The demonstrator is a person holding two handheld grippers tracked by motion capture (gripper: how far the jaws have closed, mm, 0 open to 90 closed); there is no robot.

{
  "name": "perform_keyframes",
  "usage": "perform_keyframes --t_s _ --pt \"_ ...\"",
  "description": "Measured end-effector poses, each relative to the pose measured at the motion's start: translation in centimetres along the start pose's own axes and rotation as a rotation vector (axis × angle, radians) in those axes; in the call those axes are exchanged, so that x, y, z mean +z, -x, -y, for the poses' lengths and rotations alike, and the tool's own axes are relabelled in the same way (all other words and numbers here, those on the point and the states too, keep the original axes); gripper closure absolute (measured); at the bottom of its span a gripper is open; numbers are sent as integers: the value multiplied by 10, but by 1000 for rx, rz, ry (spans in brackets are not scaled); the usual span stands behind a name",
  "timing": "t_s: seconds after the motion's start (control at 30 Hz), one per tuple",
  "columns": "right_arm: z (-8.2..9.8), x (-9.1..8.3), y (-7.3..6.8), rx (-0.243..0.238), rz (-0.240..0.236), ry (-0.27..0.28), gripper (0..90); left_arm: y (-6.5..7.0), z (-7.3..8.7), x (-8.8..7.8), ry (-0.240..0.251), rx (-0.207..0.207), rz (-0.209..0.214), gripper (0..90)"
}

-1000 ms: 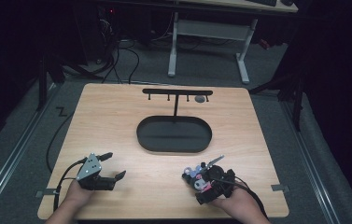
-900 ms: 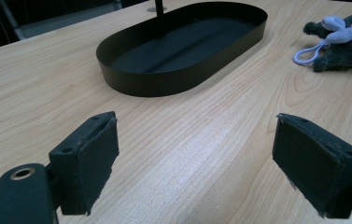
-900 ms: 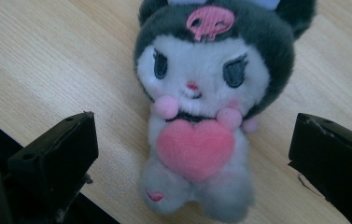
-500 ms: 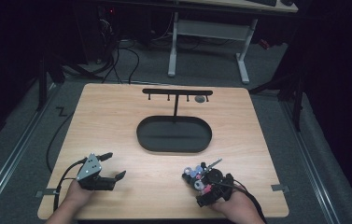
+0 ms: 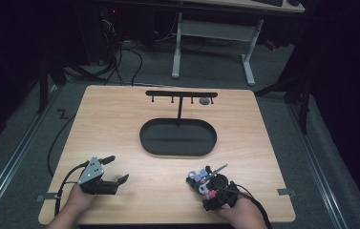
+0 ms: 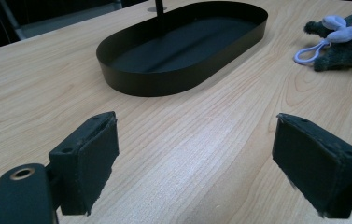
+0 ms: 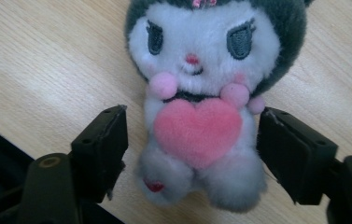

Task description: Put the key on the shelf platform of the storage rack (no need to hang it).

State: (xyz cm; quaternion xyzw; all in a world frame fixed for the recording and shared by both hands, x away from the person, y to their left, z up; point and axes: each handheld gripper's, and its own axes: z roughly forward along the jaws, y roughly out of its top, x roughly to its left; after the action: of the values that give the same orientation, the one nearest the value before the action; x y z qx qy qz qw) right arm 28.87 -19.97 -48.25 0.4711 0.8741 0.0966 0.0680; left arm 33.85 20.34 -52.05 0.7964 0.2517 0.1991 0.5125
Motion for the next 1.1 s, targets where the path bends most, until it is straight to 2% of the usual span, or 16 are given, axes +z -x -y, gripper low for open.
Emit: perform_keyframes --t_s 0.23,0.27,0.3,0.37,0.5,0.73,0.93,1.1 --pt "3 2 -4 -24 -14 0 335 1 0 0 -2 6 1 154" --pt "3 1 -2 -48 -13 10 354 0 0 0 -1 4 1 154" --pt "3 0 -3 -30 -12 6 367 0 0 0 -1 2 -1 154" --pt "4 -1 -1 -35 -9 12 397 0 0 0 -1 0 -1 154" --pt "3 -1 2 -3 -17 9 433 0 0 0 -1 5 0 154" --pt "1 -3 2 -9 -9 6 467 0 0 0 1 3 1 154" --pt "-2 -10 6 26 -14 19 473 0 0 0 2 1 1 154" --pt "-5 -15 8 19 -2 31 475 0 0 0 -1 4 0 154"
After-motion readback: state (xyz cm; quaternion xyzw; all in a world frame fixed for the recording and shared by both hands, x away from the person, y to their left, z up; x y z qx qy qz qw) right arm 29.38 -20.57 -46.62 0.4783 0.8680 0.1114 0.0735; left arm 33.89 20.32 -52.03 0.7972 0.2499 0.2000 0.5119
